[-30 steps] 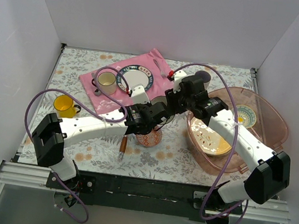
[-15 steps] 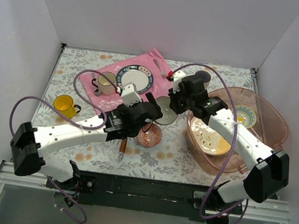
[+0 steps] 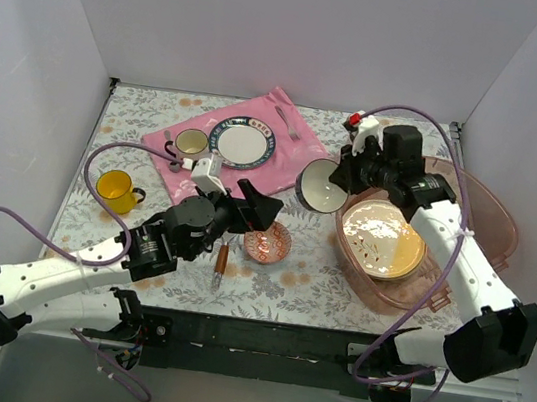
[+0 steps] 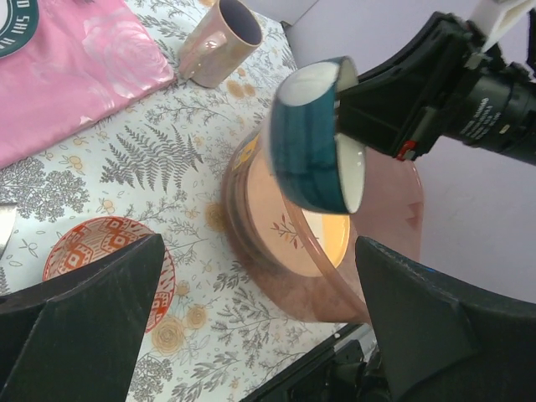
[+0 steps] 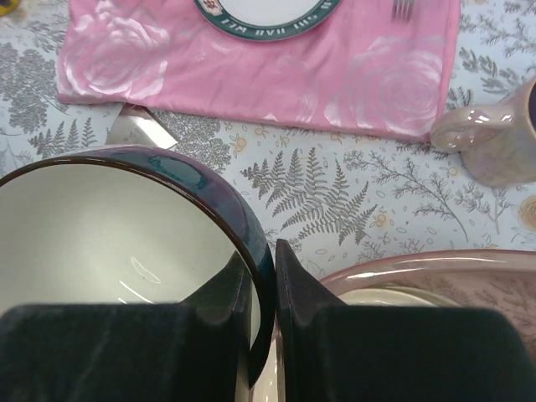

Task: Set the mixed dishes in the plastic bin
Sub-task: Place the bowl in the plastic bin.

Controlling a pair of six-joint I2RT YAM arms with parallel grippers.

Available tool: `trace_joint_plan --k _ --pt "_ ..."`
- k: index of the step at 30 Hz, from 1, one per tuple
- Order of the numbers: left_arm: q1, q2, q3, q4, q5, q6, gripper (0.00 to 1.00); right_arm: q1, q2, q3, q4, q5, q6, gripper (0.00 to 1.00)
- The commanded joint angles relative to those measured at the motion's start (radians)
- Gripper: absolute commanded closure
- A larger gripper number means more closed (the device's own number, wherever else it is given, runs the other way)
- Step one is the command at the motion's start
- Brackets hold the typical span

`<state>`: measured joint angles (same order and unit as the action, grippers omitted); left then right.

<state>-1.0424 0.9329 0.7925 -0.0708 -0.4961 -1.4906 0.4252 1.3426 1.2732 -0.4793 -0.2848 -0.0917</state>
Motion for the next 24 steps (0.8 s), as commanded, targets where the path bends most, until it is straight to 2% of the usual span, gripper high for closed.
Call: trace_joint_plan --k 1,5,9,14,18,24 --pt "0.007 -0.051 -0.045 -0.001 0.036 0.062 0.02 -0.114 -0.091 0.018 0.025 -0.171 -0.049 0.99" --pt "0.007 -0.077 -0.085 -0.049 0.034 0.038 0.02 -0.238 -0.154 -0.021 0.045 -0.218 -0.06 0.99" --pt "0.007 -0.109 -0.127 -0.078 0.039 0.007 0.02 -0.336 -0.243 -0.135 0.102 -0.212 -0.108 0.99" --pt "0.008 -0.144 -0.173 -0.101 0.036 -0.022 0.02 -0.41 -0.326 -0.201 0.134 -0.081 -0.112 0.99" --pt "0.01 -0.166 -0.196 -0.115 0.027 -0.037 0.02 -0.453 -0.33 -0.216 0.157 0.12 -0.063 0.99" --pt "0.01 -0.2 -0.222 -0.124 0.022 -0.056 0.02 -0.537 -0.316 -0.247 0.199 0.151 0.001 0.99"
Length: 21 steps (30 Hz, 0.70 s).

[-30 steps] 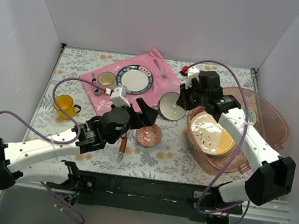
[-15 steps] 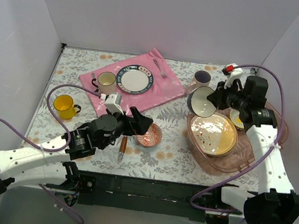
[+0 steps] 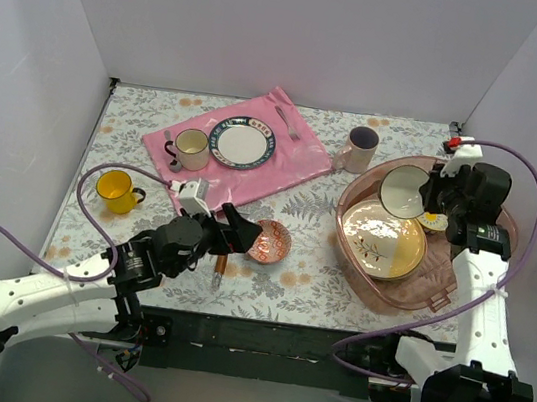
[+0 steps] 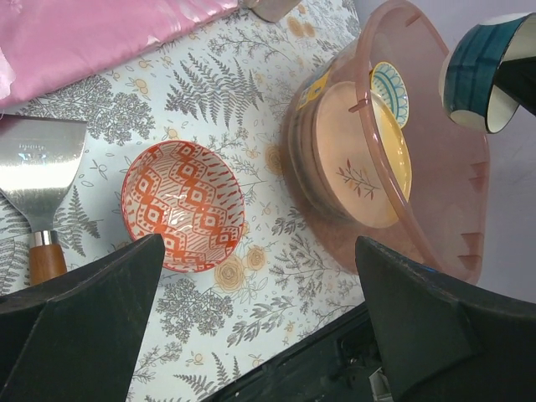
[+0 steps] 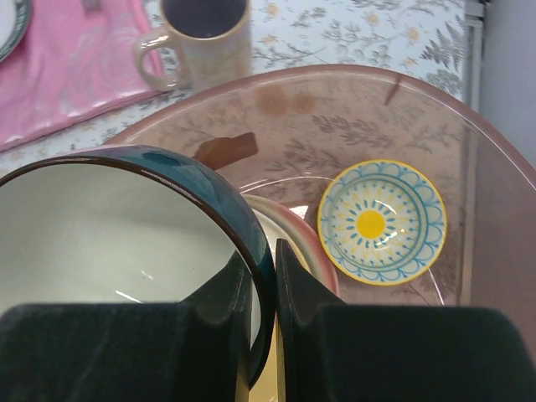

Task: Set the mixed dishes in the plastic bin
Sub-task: Place the bowl in the plastic bin.

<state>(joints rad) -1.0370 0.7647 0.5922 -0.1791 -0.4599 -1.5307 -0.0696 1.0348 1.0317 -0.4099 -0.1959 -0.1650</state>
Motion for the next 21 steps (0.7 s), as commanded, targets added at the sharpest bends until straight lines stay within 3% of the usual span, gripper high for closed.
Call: trace_joint_plan --k 1,11,21 --pt "0.005 -0.036 -0.029 -0.016 -0.016 -0.019 0.02 -0.053 -0.001 -0.01 0.134 0.07 0.084 0.99" --pt "0.005 -0.094 -0.069 -0.033 -0.033 -0.043 0.02 -0.24 0.113 -0.027 0.175 0.116 0.127 0.99" --pt "0.003 -0.108 -0.086 -0.026 -0.034 -0.049 0.02 -0.297 0.284 0.016 0.207 0.118 0.085 0.99"
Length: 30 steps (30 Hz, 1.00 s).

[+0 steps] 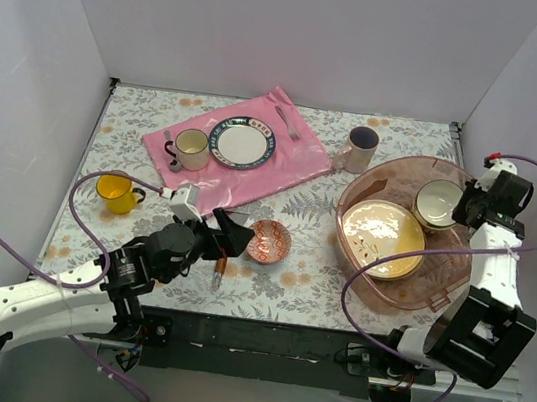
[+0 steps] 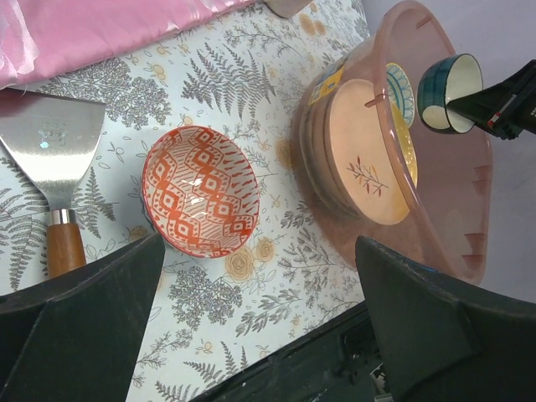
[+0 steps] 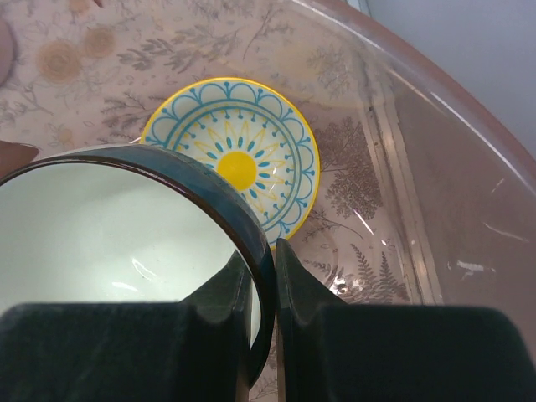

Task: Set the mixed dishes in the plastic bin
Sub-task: Place the bowl in the plastic bin.

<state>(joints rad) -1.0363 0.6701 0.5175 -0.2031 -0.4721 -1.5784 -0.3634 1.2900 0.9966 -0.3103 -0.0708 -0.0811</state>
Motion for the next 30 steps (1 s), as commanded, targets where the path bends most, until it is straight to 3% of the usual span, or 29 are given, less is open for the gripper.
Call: trace_joint_plan --k 1,30 --pt "0.004 -0.017 -0.013 -0.002 -0.022 -0.003 0.02 -0.005 0.04 0.059 0.115 -0.006 0.001 0.99" --pt "0.004 -0.023 -0.019 -0.01 -0.033 -0.008 0.02 -0.005 0.281 0.152 0.165 0.037 0.027 0.99"
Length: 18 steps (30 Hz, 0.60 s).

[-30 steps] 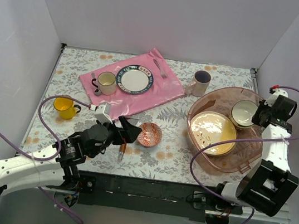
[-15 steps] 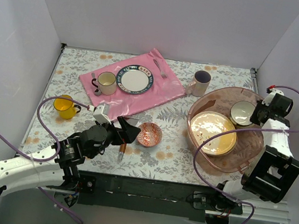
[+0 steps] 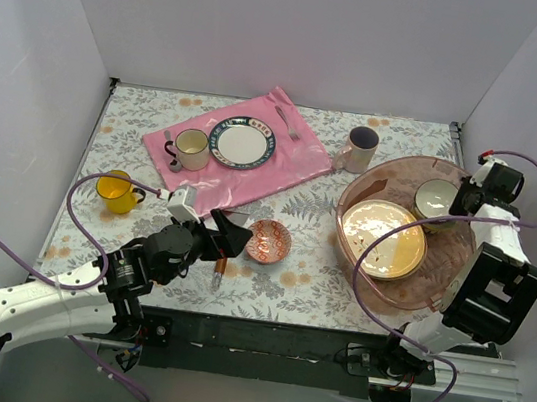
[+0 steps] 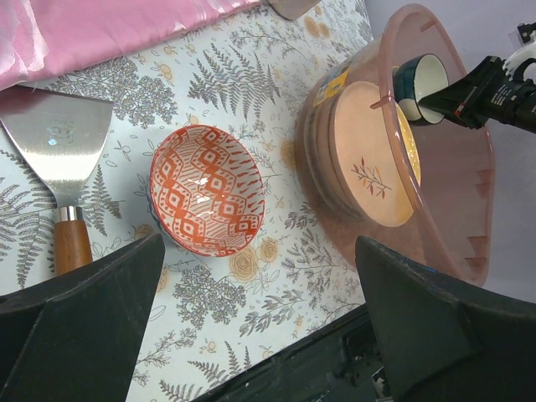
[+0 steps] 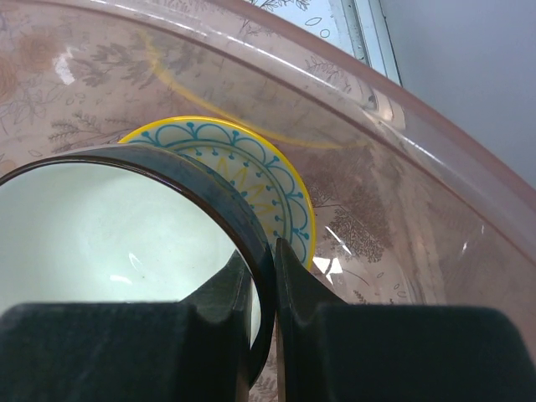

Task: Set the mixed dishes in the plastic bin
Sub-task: Place the bowl in the plastic bin.

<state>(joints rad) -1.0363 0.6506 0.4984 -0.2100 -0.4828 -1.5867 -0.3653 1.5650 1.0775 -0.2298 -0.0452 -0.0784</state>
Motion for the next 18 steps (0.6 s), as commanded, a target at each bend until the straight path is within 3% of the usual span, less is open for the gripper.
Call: trace_joint_plan --k 1,9,18 --pt "0.004 -0.003 0.0 -0.005 -0.022 -0.001 0.02 -0.003 0.012 0.075 0.081 0.011 0.026 0.97" --pt "0.002 -0.002 0.003 -0.006 -0.023 0.001 0.02 -0.001 0.049 0.07 0.089 0.031 0.032 0.88" --pt "0.004 -0.002 0.008 -0.008 -0.025 0.001 0.02 -0.003 0.075 0.067 0.089 0.036 0.029 0.71"
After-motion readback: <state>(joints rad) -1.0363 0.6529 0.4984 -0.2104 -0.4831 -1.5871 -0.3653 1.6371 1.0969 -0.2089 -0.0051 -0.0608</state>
